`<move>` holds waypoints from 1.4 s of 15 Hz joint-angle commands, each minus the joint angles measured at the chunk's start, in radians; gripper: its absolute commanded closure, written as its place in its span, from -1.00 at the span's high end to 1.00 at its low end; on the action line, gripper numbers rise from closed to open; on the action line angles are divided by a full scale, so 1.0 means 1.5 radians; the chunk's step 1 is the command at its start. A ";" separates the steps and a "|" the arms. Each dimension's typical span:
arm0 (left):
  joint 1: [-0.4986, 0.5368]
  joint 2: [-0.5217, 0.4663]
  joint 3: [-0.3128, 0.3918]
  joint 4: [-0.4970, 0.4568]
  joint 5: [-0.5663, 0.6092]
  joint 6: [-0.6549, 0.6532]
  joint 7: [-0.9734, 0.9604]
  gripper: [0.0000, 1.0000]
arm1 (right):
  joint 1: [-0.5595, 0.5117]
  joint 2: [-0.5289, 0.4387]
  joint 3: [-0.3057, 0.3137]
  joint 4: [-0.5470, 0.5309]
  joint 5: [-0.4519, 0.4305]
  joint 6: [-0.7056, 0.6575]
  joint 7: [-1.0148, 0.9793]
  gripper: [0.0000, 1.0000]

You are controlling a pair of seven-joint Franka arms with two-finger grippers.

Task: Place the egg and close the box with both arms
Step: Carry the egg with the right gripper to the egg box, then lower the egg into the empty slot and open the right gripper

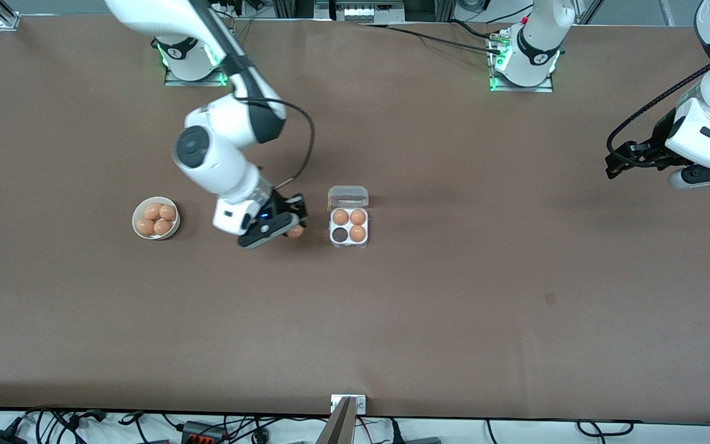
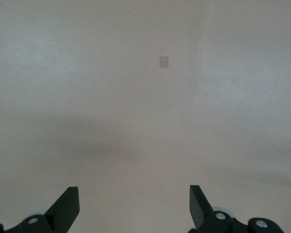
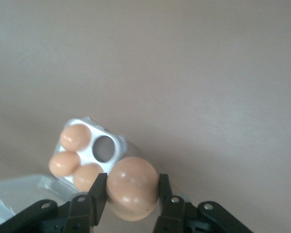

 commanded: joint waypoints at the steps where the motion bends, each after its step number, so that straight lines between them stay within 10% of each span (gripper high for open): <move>1: 0.004 0.000 -0.002 0.012 -0.004 -0.012 0.010 1.00 | 0.030 0.049 -0.008 0.042 0.012 0.050 0.047 -1.00; 21: 0.005 0.000 -0.002 0.012 -0.004 -0.013 0.010 1.00 | 0.082 0.165 -0.009 0.116 0.005 0.057 0.091 -1.00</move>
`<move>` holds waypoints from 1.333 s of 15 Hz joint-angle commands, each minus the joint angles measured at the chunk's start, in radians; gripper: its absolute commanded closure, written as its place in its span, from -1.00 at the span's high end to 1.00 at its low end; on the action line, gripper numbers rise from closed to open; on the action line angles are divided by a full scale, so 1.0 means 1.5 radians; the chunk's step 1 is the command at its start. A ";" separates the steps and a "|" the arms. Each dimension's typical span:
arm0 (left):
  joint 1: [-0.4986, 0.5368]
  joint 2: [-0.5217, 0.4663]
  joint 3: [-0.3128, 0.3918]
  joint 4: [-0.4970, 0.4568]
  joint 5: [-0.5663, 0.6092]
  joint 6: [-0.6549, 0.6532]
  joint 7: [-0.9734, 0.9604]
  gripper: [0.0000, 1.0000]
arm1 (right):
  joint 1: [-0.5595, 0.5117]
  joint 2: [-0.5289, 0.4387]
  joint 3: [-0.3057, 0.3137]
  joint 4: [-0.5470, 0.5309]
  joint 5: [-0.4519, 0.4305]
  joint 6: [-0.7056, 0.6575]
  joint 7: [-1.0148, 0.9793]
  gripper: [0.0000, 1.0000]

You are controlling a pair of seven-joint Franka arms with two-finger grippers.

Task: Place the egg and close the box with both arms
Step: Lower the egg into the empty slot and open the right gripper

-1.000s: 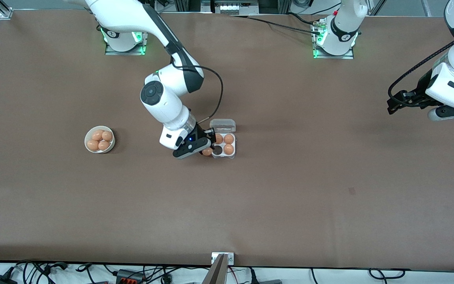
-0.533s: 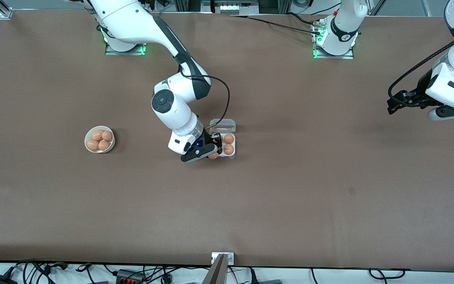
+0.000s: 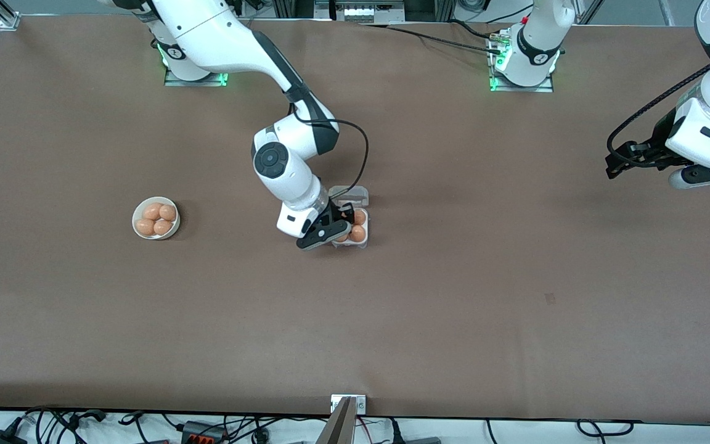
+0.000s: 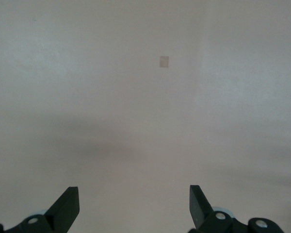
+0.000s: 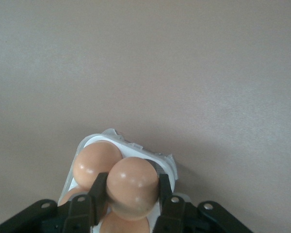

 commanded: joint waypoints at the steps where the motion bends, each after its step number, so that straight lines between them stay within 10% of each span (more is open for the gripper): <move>1: 0.005 0.001 -0.002 0.012 -0.004 -0.013 0.010 1.00 | 0.007 0.007 -0.006 0.012 0.005 -0.007 0.007 -1.00; 8: 0.005 0.002 -0.002 0.012 -0.004 -0.013 0.010 1.00 | 0.007 0.005 -0.008 0.011 0.005 -0.025 0.005 -0.87; 9: 0.005 0.000 -0.002 0.012 -0.004 -0.013 0.010 1.00 | 0.007 0.004 -0.008 0.012 0.007 -0.025 0.008 0.72; 10: 0.005 0.000 -0.002 0.012 -0.004 -0.013 0.010 1.00 | 0.008 0.002 -0.008 0.014 0.009 -0.028 0.010 1.00; 15: 0.005 0.000 -0.002 0.012 -0.004 -0.013 0.010 1.00 | 0.003 -0.051 -0.027 0.023 0.006 -0.114 0.035 1.00; 20: 0.004 0.000 -0.002 0.012 -0.004 -0.013 0.010 1.00 | 0.004 -0.118 -0.168 0.114 0.005 -0.381 0.037 1.00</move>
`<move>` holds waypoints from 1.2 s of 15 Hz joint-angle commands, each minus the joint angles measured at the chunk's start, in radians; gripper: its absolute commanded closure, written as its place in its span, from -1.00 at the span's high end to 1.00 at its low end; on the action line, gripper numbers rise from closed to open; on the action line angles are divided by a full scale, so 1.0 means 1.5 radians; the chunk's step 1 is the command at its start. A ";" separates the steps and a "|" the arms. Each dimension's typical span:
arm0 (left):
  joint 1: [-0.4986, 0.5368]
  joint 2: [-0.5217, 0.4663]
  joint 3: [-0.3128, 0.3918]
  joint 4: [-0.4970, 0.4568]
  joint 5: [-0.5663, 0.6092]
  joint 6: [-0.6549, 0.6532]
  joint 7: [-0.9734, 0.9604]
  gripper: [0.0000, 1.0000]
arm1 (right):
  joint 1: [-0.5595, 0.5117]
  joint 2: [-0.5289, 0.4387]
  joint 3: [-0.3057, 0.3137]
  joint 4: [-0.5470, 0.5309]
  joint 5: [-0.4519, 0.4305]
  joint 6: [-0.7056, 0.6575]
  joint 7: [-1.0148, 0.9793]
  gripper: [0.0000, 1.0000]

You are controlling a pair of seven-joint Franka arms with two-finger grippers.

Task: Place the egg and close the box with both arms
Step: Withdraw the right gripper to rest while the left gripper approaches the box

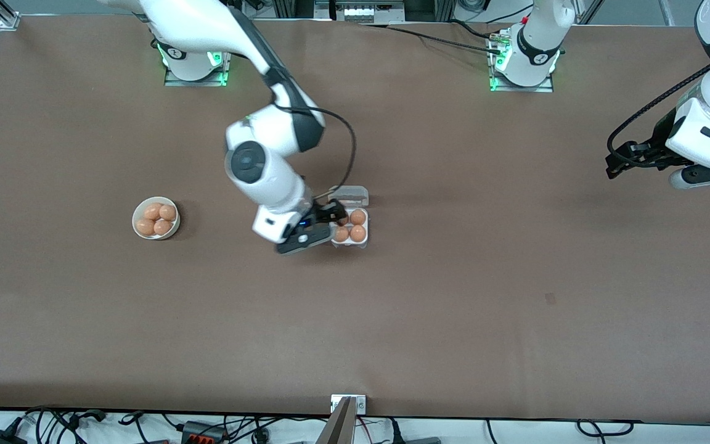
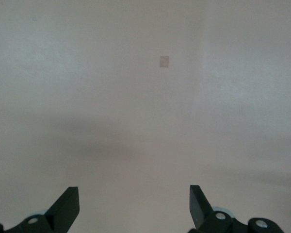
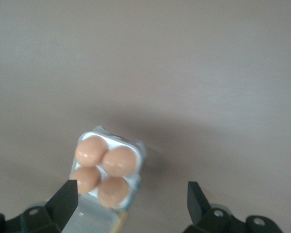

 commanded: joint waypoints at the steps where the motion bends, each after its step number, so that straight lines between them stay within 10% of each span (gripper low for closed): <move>1: 0.004 0.002 -0.002 0.012 -0.004 -0.013 0.010 1.00 | 0.001 -0.034 -0.095 0.028 0.004 -0.120 0.006 1.00; 9: -0.060 0.043 -0.004 0.067 -0.008 -0.083 0.009 1.00 | -0.003 -0.077 -0.280 0.028 0.004 -0.245 -0.006 1.00; 11: -0.072 0.049 -0.004 0.074 -0.018 -0.101 0.007 -0.04 | -0.002 -0.084 -0.306 0.028 0.006 -0.248 -0.008 1.00; 15: -0.118 0.059 -0.004 0.078 -0.058 -0.108 0.003 -0.88 | -0.142 -0.095 -0.210 0.114 -0.026 -0.314 -0.005 1.00; 18: -0.177 0.076 -0.004 0.092 -0.062 -0.119 -0.011 -0.99 | -0.240 -0.131 -0.121 0.142 -0.117 -0.336 -0.008 1.00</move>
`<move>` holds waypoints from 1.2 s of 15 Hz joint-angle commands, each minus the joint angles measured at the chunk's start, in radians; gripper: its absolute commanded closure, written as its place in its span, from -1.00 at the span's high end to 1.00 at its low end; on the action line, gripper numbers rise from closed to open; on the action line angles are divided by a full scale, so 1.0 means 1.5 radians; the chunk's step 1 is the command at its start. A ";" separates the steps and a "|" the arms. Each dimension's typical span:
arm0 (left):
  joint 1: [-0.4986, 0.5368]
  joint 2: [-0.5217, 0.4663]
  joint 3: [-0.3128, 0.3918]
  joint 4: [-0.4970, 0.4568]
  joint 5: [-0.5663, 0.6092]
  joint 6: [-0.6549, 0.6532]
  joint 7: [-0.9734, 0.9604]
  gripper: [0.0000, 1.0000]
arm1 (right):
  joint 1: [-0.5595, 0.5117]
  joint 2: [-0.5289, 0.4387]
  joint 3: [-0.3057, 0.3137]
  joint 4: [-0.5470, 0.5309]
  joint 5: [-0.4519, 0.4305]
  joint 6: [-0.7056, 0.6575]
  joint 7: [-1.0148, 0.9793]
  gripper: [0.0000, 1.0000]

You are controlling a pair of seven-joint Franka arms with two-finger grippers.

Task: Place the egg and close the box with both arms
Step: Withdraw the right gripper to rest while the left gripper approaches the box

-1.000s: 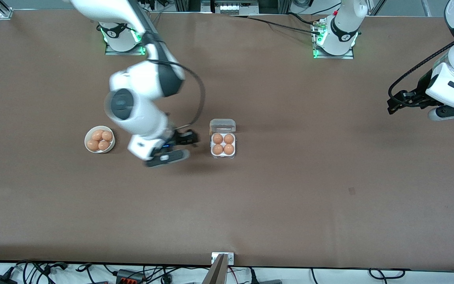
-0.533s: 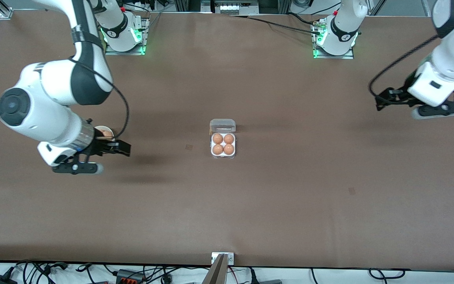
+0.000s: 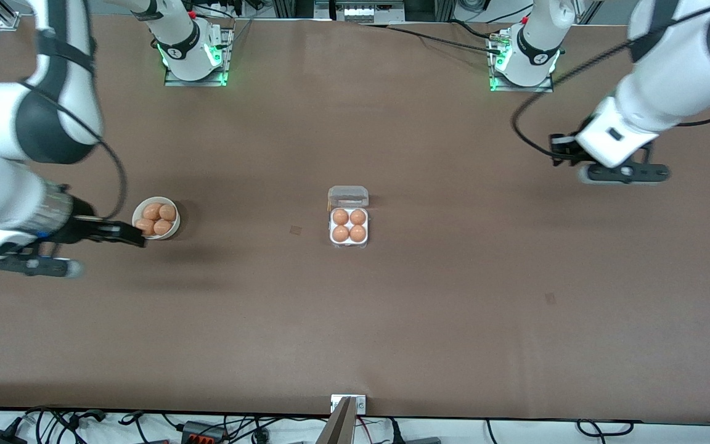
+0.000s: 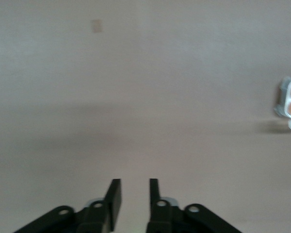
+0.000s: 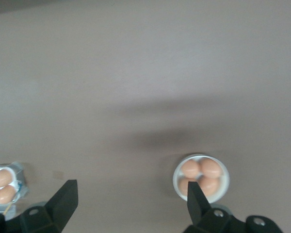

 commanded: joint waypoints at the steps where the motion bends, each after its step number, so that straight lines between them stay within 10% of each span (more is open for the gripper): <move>1: -0.044 0.036 0.005 0.046 -0.017 -0.030 -0.013 -0.99 | -0.134 -0.055 0.141 0.022 -0.082 -0.030 -0.001 1.00; 4: -0.048 0.050 0.004 0.059 -0.033 -0.030 -0.028 -0.99 | -0.292 -0.099 0.309 0.013 -0.169 -0.052 -0.014 1.00; 8: -0.083 0.095 0.004 0.110 -0.047 -0.031 -0.060 -0.99 | -0.308 -0.124 0.314 0.010 -0.198 -0.103 -0.082 1.00; 13: -0.115 0.136 0.004 0.160 -0.051 -0.045 -0.083 -0.99 | -0.306 -0.267 0.315 -0.202 -0.193 -0.031 -0.057 1.00; 18: -0.158 0.219 0.004 0.204 -0.141 -0.036 -0.104 -0.99 | -0.310 -0.268 0.315 -0.205 -0.178 -0.039 -0.061 1.00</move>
